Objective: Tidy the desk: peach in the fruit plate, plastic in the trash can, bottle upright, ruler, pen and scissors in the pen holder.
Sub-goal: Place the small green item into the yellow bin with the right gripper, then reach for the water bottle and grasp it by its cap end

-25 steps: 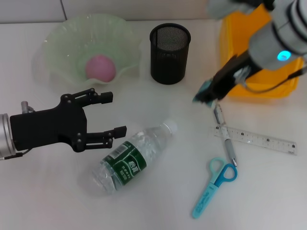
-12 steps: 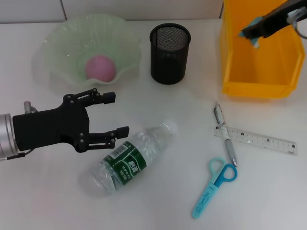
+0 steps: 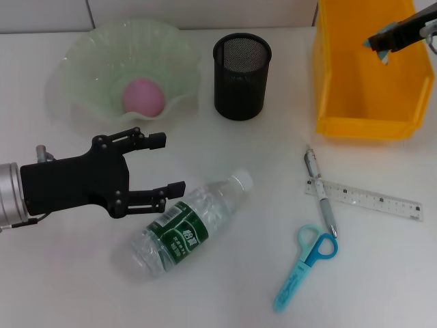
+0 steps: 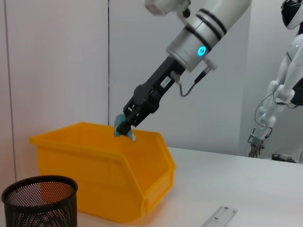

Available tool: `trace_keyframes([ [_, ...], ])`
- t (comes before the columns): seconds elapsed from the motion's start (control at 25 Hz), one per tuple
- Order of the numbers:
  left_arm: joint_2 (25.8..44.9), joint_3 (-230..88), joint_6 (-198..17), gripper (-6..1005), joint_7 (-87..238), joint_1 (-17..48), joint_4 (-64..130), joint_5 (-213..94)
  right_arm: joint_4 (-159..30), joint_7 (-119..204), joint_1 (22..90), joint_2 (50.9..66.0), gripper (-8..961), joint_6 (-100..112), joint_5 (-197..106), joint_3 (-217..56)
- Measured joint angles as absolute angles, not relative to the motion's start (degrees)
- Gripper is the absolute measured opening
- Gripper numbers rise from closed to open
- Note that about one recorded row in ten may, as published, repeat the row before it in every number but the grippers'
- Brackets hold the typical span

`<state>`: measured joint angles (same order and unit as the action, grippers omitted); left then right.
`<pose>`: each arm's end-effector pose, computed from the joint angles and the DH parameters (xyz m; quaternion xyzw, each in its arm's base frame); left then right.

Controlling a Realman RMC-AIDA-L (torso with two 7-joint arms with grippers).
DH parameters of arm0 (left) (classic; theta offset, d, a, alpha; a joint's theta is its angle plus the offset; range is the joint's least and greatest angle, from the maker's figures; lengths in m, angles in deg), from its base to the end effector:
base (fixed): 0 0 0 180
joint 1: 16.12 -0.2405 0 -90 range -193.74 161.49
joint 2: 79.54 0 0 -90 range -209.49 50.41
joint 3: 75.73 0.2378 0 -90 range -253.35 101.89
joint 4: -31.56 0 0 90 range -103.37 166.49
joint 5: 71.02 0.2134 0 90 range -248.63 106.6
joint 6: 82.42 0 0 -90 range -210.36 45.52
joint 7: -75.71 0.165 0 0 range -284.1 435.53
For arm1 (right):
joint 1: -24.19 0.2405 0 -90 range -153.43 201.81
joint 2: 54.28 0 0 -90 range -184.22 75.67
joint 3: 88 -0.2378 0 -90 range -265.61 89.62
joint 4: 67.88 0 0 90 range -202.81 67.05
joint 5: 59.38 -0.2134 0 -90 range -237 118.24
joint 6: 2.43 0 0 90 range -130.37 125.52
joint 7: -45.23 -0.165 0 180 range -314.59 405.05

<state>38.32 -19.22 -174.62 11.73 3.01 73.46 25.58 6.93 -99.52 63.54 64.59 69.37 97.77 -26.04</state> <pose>-0.2443 0.2900 -0.0087 -0.9468 -0.0886 -0.2776 0.1365 0.1806 0.4337 0.0675 -0.8601 0.3341 -0.0667 0.3796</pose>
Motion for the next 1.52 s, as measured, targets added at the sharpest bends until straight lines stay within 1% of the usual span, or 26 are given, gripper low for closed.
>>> trace_keyframes([
  [0.2, 38.32, -19.2, -174.7, 854, 11.7, 3.2, 73.4, 25.6, 4.7, -99.7, 63.7, 64.61, 392, 67.3, 97.6, -26.1],
  [0.4, 38.32, -19.3, -174.9, 854, 11.7, 3.2, 73.3, 25.6, 3.9, -100.0, 64.1, 64.50, 603, 67.1, 97.5, -26.3],
  [0.6, 38.32, -19.5, -174.9, 854, 11.7, 3.2, 73.3, 25.6, 4.5, -100.0, 64.0, 64.56, 690, 67.1, 97.2, -26.3],
  [0.76, 38.32, -19.7, -174.9, 853, 11.7, 3.1, 73.3, 25.6, 9.0, -99.8, 62.3, 64.66, 759, 68.6, 93.2, -27.1],
  [0.88, 38.32, -19.7, -175.0, 853, 11.7, 3.0, 73.4, 25.6, 14.1, -98.3, 59.4, 64.52, 811, 70.2, 84.8, -27.9],
  [0.96, 38.35, -19.7, -175.0, 853, 11.7, 3.0, 73.6, 25.5, 17.2, -95.8, 56.7, 64.48, 820, 70.6, 77.9, -28.1],
  [1.0, 38.37, -19.7, -175.1, 853, 11.7, 3.0, 73.6, 25.5, 20.2, -91.8, 53.1, 64.63, 820, 70.7, 69.1, -28.4],
  [1.04, 38.37, -19.7, -175.1, 853, 11.7, 3.0, 73.7, 25.4, 20.2, -91.8, 53.1, 64.63, 820, 70.7, 69.1, -28.4],
  [1.16, 38.39, -19.8, -175.1, 853, 11.7, 2.9, 73.7, 25.3, 22.4, -85.2, 47.8, 64.77, 820, 71.1, 56.3, -28.4],
  [1.2, 38.41, -20.1, -175.2, 852, 11.7, 2.8, 73.8, 25.2, 22.1, -79.2, 44.3, 64.82, 820, 72.2, 47.9, -28.2],
  [1.24, 38.41, -20.1, -175.2, 852, 11.7, 2.8, 73.8, 25.2, 22.1, -79.2, 44.3, 64.82, 820, 72.2, 47.9, -28.2],
  [1.4, 38.63, -22.1, -176.3, 852, 11.7, 2.7, 73.9, 25.1, 17.4, -65.6, 37.4, 64.93, 820, 77.7, 34.9, -28.1],
  [1.52, 38.79, -23.7, -177.6, 852, 11.7, 2.7, 73.9, 25.0, 13.9, -61.1, 35.8, 64.97, 820, 80.8, 32.4, -28.4],
])
